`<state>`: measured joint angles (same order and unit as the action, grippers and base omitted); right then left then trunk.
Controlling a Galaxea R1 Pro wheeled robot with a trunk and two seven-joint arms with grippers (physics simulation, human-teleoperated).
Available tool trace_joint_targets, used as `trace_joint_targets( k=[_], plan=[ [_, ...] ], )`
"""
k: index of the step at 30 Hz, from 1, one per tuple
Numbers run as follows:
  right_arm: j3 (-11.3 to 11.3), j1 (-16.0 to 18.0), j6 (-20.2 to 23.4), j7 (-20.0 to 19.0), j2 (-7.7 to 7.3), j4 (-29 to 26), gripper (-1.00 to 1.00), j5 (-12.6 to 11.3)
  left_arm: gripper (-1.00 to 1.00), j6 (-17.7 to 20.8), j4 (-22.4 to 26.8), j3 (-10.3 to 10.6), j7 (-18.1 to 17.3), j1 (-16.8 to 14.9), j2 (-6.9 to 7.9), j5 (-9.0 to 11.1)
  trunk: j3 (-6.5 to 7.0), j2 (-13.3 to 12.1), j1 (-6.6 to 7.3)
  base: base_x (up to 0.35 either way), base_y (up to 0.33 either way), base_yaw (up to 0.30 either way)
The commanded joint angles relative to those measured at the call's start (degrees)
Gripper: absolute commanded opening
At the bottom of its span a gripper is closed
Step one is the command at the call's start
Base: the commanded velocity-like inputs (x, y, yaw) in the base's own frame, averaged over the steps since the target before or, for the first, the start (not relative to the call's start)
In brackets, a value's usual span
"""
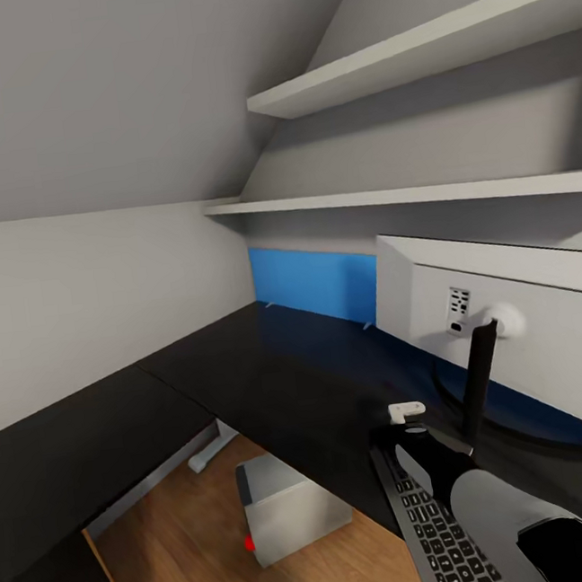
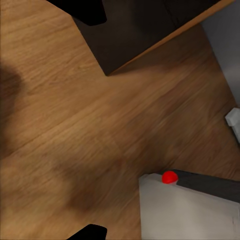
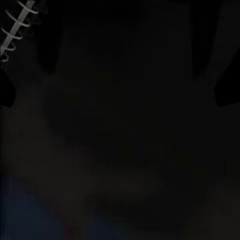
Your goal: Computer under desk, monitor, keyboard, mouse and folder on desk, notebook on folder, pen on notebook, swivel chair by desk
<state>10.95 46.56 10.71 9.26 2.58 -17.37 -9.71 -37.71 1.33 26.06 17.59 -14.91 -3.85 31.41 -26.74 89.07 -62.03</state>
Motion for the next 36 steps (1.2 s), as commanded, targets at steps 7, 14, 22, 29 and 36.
trace_joint_targets(
  k=[7,14,22,29,36],
  plan=[
    [0.55,0.02,0.17,0.41,-0.04,-0.22,1.00,-0.51,1.00,-0.08,-0.01,0.49,0.43,-0.03,-0.01,0.16,1.20,-2.79,1.55,0.000,0.000,0.000],
    [0.78,0.02,0.04,0.47,0.01,-1.94,1.00,-0.49,1.00,-0.03,-0.01,0.49,0.42,-0.03,-0.01,0.15,2.45,-5.60,3.08,0.000,0.000,0.000],
    [0.88,0.00,-0.06,0.60,0.11,-3.92,1.00,-0.40,1.00,0.25,-0.01,0.49,0.43,-0.03,-0.01,0.16,3.89,-8.80,4.84,0.000,0.000,0.000],
    [0.90,-3.24,2.22,1.49,0.22,-17.65,1.00,-0.13,1.00,0.58,-0.01,0.49,0.57,-0.03,-0.01,0.26,4.07,-9.21,5.06,0.000,0.000,0.000],
    [0.91,-16.57,17.23,2.26,0.25,-45.97,1.00,-0.56,1.00,0.57,-0.01,0.49,0.61,-0.03,-0.01,0.31,4.07,-9.21,5.06,0.000,0.000,0.000]
  ],
)
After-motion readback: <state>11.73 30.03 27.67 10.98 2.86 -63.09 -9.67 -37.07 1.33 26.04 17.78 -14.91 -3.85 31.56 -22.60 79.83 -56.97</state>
